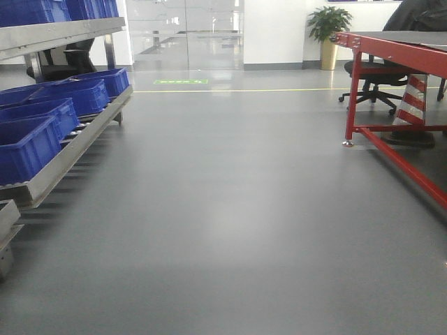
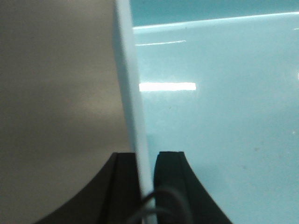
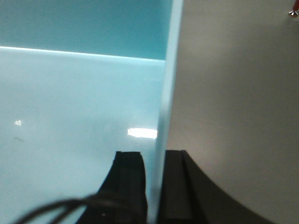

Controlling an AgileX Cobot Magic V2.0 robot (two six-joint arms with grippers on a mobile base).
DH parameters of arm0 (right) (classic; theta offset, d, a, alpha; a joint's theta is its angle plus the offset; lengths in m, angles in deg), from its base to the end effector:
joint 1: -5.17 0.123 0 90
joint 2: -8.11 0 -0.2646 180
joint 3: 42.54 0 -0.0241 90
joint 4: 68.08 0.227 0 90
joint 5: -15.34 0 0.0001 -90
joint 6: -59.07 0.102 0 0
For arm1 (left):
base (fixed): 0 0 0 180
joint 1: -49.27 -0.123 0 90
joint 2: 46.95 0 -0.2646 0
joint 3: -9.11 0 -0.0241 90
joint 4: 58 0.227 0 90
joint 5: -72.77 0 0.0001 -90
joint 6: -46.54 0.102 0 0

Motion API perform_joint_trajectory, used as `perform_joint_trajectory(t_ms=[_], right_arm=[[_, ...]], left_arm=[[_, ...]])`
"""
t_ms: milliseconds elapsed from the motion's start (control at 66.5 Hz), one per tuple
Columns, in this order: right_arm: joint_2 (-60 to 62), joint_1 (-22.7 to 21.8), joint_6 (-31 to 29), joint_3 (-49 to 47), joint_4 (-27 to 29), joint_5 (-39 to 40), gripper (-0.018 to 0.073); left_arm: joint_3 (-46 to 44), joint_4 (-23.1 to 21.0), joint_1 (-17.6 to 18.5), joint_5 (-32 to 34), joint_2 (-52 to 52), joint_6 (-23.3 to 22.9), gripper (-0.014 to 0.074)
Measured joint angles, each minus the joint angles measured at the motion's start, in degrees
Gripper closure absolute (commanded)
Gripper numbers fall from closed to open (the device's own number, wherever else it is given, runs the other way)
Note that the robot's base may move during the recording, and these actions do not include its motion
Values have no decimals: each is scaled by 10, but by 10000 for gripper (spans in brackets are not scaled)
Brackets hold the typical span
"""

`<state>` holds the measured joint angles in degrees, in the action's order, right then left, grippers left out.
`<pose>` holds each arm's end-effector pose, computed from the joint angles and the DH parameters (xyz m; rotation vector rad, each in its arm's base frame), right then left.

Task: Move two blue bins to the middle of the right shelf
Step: 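Drive away from the shelf holding the cyan bin in both grippers, then drive to the next shelf of blue bins carrying the cyan bin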

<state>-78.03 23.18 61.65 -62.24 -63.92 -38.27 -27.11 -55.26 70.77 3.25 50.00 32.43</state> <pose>0.2538 0.0888 0.4489 -0.2731 2.0898 0.3036 0.2771 -0.1042 0.4518 0.1427 2.2818 -0.2669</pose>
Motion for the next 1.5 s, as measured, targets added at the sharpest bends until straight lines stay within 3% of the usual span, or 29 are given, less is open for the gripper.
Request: perform_joint_trajectory(t_ms=[1503], right_arm=[[0, 0, 0, 0, 0, 0, 712]], left_arm=[[0, 0, 0, 0, 0, 0, 708]])
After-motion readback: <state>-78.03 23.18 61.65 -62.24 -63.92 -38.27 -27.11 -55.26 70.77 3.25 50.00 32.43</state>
